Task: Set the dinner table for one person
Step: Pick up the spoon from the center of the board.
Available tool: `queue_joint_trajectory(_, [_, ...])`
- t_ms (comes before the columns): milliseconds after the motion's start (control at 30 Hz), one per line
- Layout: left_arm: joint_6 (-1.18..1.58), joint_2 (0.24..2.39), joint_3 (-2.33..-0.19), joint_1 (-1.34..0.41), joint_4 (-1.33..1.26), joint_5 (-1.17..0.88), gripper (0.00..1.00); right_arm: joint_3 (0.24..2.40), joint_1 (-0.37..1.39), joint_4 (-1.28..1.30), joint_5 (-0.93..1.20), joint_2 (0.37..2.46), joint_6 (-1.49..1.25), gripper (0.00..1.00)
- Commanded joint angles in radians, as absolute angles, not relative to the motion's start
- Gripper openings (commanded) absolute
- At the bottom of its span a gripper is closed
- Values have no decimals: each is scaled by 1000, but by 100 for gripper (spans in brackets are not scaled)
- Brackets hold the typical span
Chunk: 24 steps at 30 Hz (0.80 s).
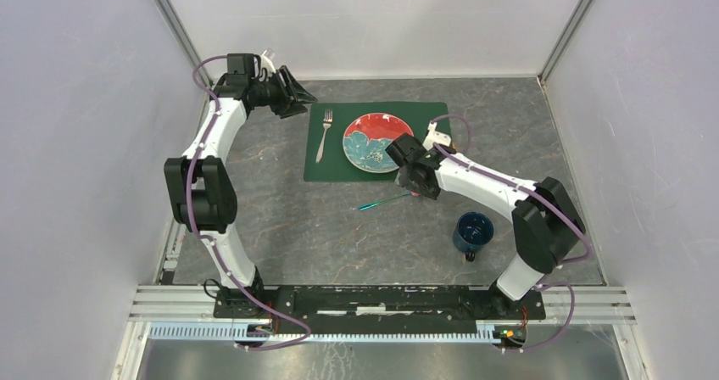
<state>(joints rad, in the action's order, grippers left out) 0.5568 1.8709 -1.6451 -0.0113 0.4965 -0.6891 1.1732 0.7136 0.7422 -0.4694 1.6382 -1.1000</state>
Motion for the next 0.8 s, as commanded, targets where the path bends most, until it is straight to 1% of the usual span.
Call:
queue_joint_trajectory(0, [546,1811,-1649,-3,497,-726,57,1237,729,824,-562,1679,-1213,70])
queue_joint_trajectory(300, [540,1812,-1627,-3,492,-738,57,1321,734,872,-594,1762,-1240,71])
queue_joint_trajectory(767, [532,1809,-1617,33,492,-753,57,1279,727,907,-658,1751,-1294,71])
